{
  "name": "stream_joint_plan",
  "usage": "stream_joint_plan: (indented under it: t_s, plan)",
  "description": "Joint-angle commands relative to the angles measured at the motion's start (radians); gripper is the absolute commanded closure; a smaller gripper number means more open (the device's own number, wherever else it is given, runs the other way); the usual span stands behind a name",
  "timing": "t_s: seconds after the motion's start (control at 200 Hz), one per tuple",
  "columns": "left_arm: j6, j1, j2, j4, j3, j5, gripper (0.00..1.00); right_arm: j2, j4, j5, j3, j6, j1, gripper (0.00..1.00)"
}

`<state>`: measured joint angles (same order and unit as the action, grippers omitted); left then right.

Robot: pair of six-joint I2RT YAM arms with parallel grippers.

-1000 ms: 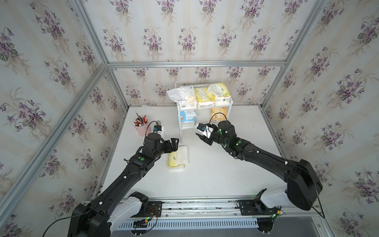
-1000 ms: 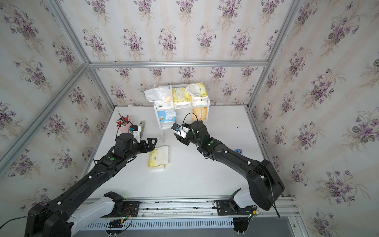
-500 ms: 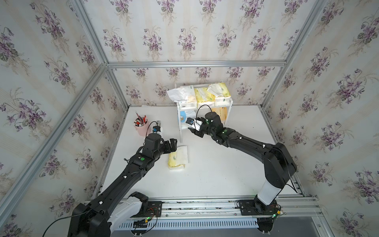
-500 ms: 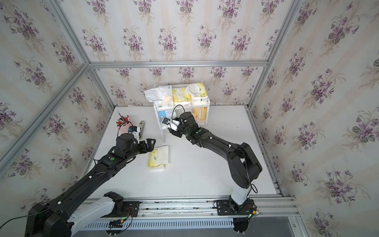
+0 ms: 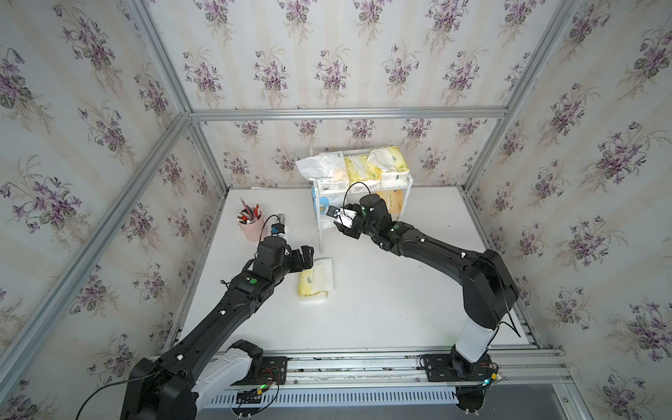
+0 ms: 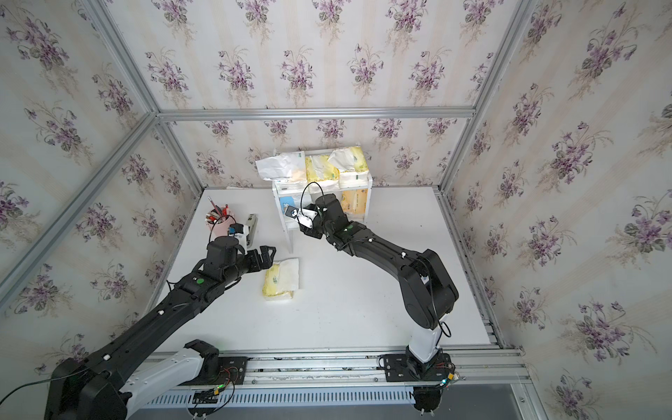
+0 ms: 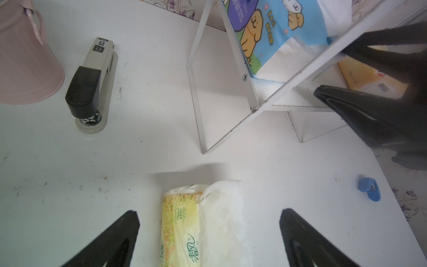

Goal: Remove the tissue boxes from the shelf
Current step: Pick up a box of tissues from the shelf.

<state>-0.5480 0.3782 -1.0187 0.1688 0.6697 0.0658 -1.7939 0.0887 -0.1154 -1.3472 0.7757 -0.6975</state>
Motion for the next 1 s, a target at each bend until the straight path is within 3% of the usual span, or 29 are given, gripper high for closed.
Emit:
stream_joint_plan:
  t_s: [0.0, 0.4, 0.834, 0.994]
  plan:
    - [0.016, -0.001, 0.0, 0.004, 0.007, -0.012, 0.01, 0.001, -0.012, 0.022, -0.006, 0.051, 0.0, 0.47]
    - [0.017, -0.001, -0.008, 0.006, 0.009, -0.02, 0.01, -0.047, -0.054, 0.045, -0.046, 0.096, -0.003, 0.48]
    - [0.023, -0.007, -0.002, 0.048, 0.038, -0.034, 0.0, 0.0, -0.071, 0.103, 0.009, 0.109, -0.005, 0.89]
    - [0.018, -0.038, 0.018, 0.068, 0.07, 0.032, 0.01, 0.074, -0.083, 0.112, 0.063, 0.119, -0.005, 1.0]
